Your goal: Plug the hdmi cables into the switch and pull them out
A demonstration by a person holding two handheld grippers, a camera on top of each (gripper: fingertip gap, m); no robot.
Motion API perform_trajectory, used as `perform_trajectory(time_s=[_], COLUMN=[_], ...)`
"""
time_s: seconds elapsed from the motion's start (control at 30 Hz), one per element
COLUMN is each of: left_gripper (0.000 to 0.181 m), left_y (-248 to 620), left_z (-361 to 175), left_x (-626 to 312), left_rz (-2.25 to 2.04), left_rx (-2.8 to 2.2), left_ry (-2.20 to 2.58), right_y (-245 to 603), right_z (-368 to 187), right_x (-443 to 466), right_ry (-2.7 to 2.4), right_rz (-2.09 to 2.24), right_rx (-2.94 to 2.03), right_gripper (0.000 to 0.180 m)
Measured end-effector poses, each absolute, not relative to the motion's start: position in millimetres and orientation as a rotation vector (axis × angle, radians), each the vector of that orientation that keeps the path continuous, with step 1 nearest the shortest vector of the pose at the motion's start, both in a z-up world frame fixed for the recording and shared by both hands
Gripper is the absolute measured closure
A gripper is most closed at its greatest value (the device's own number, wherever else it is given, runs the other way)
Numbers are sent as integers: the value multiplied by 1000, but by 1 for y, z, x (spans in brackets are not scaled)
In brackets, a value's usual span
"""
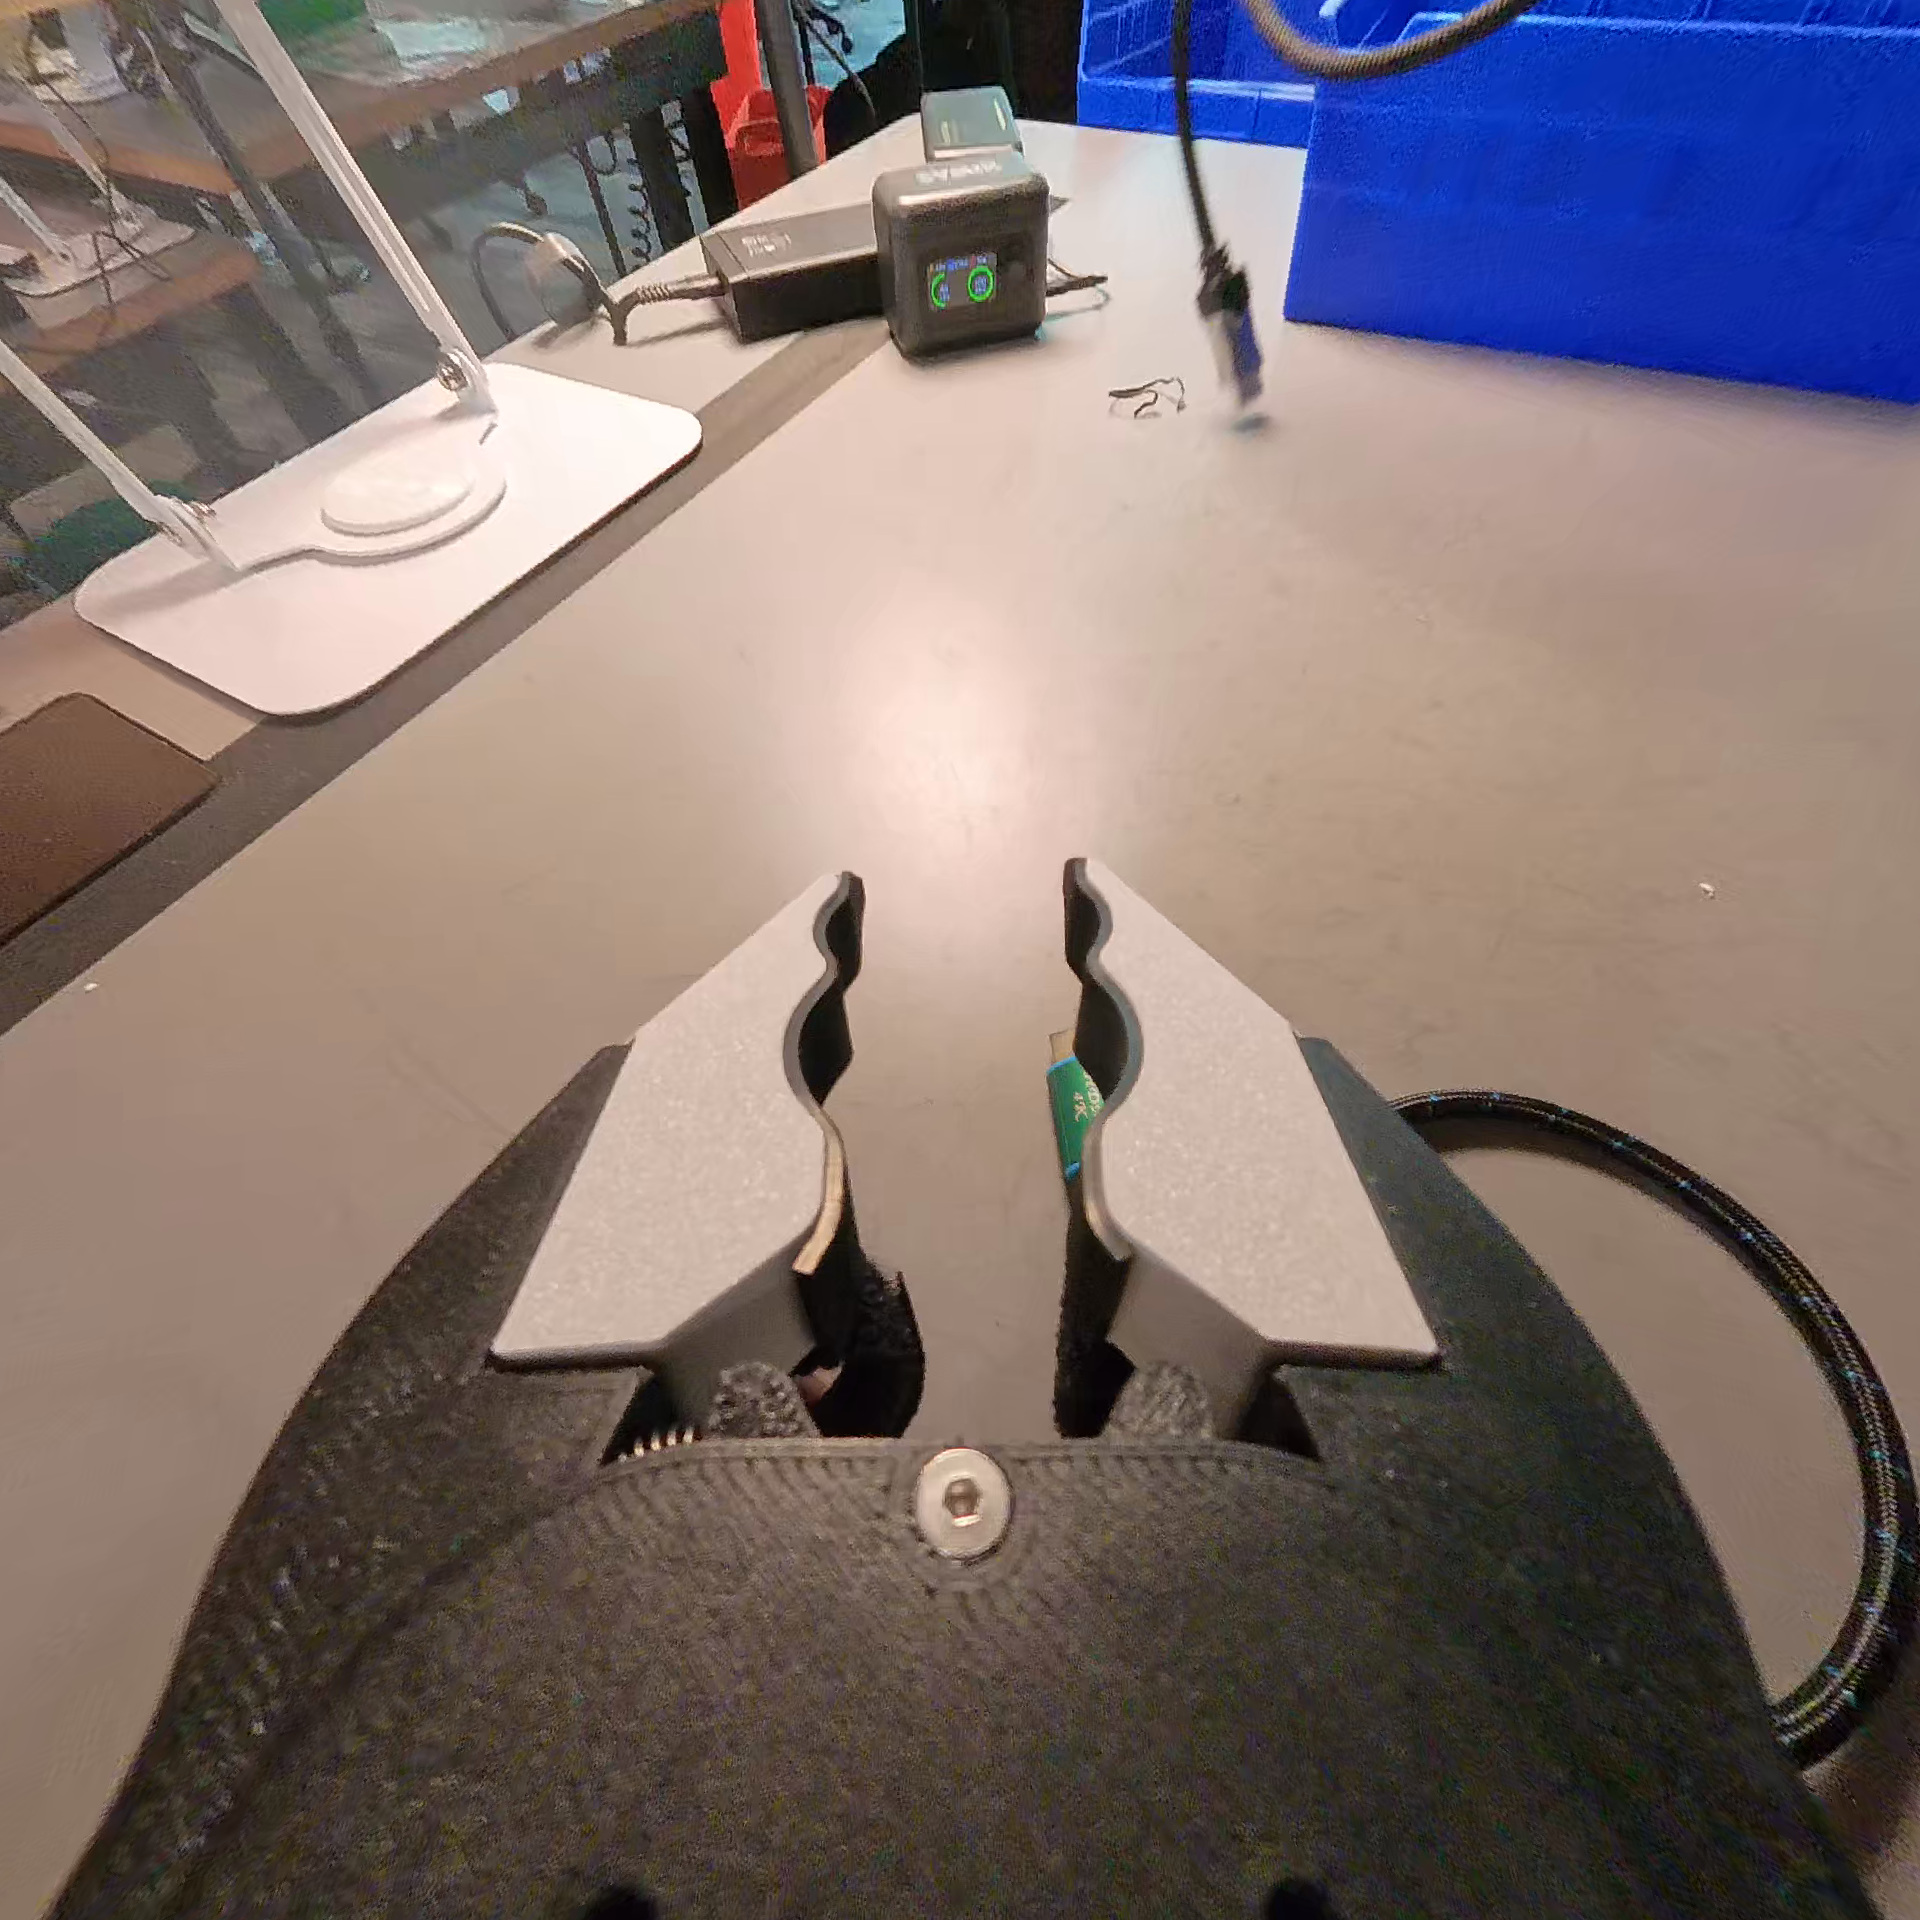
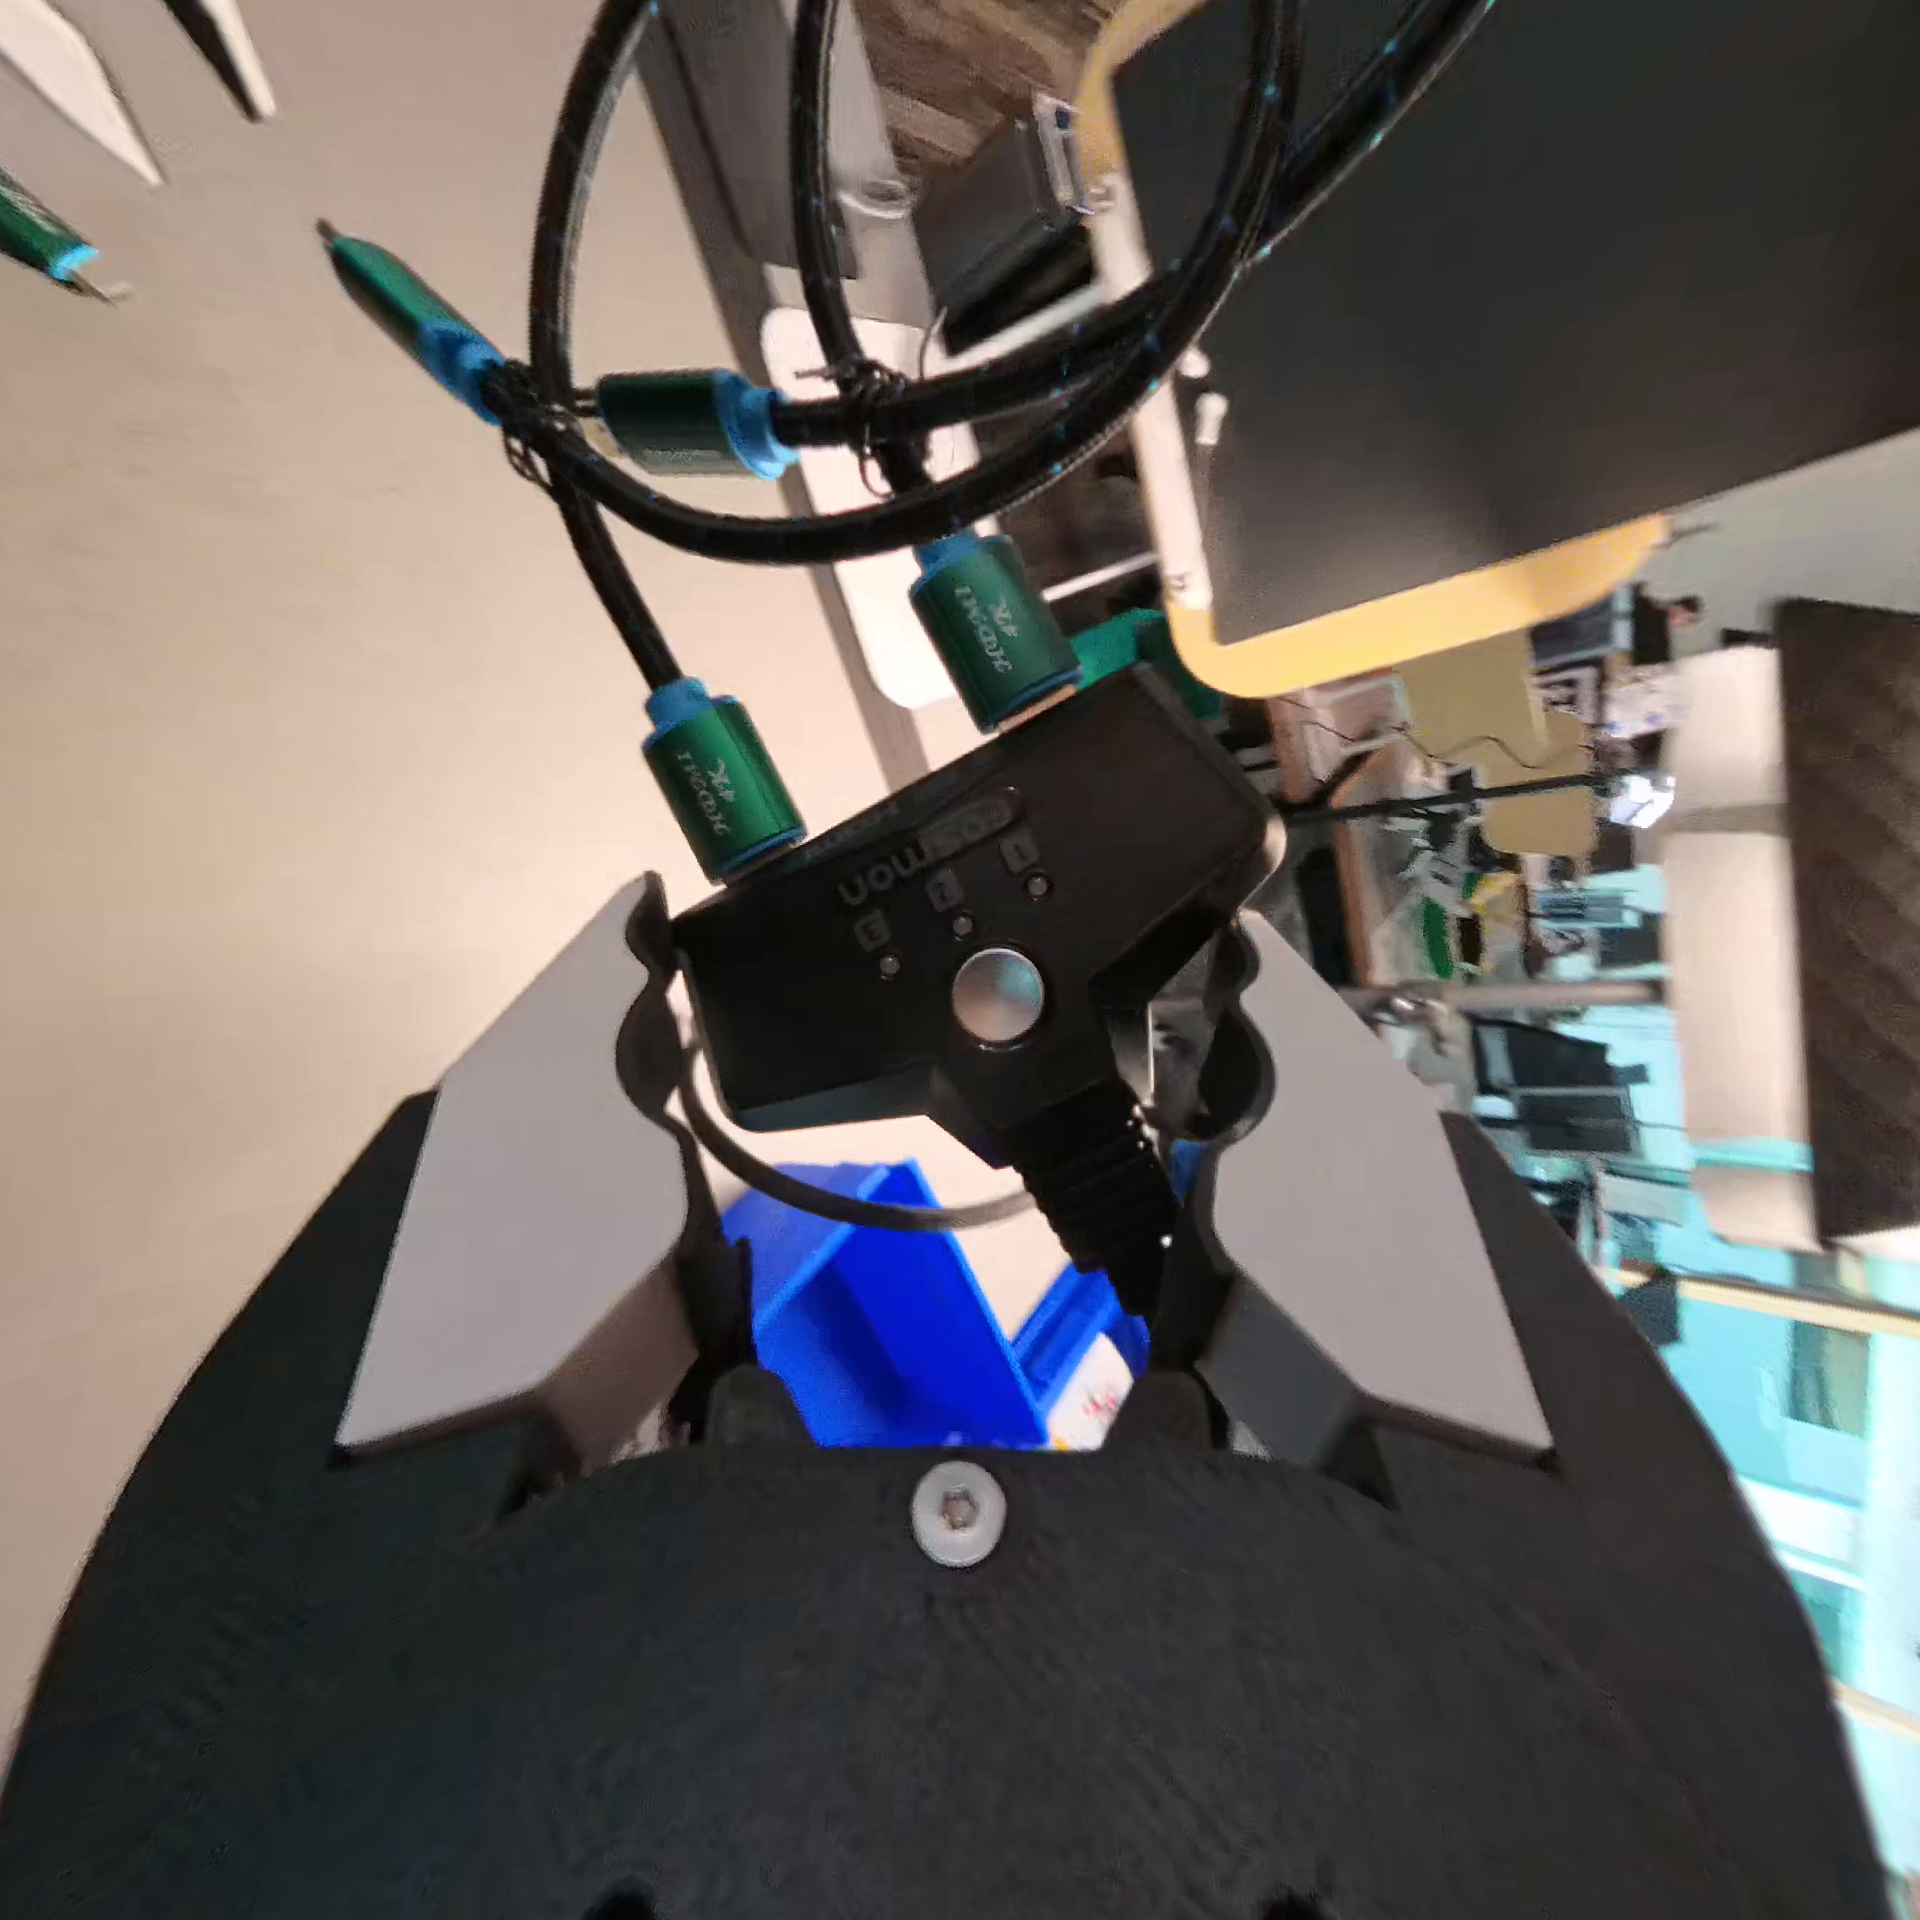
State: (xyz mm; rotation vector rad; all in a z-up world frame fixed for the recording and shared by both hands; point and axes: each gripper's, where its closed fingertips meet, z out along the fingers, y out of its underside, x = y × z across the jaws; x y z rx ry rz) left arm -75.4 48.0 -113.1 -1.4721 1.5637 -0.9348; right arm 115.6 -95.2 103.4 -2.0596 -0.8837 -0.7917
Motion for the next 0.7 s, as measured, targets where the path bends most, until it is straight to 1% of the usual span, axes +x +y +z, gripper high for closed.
perform_trajectory(time_s=[0.2, 0.3, 0.37, 0.43, 0.5, 0.7], left_gripper=[141, 141, 141, 141, 141, 141], left_y=[43, 41, 39, 39, 39, 33], left_z=[-119, -122, -124, -126, -126, -130], left_x=[-73, -73, -72, -72, -71, -69], left_rz=[-932, -923, -919, -916, -915, -909], left_rx=[-1482, -1485, -1488, -1491, -1494, -1491], left_ry=[1594, 1611, 1620, 1624, 1625, 1649], right_y=[-153, -184, -204, -222, -240, -289], right_z=[167, 179, 173, 150, 114, -32], right_x=[168, 197, 216, 235, 257, 309], right_ry=[-707, -590, -508, -433, -340, 96], right_rz=[-1002, -1055, -1046, -1013, -982, -708], right_rx=[-2019, -2005, -2024, -2081, -2167, -2446], right_gripper=[77, 77, 77, 78, 77, 76])
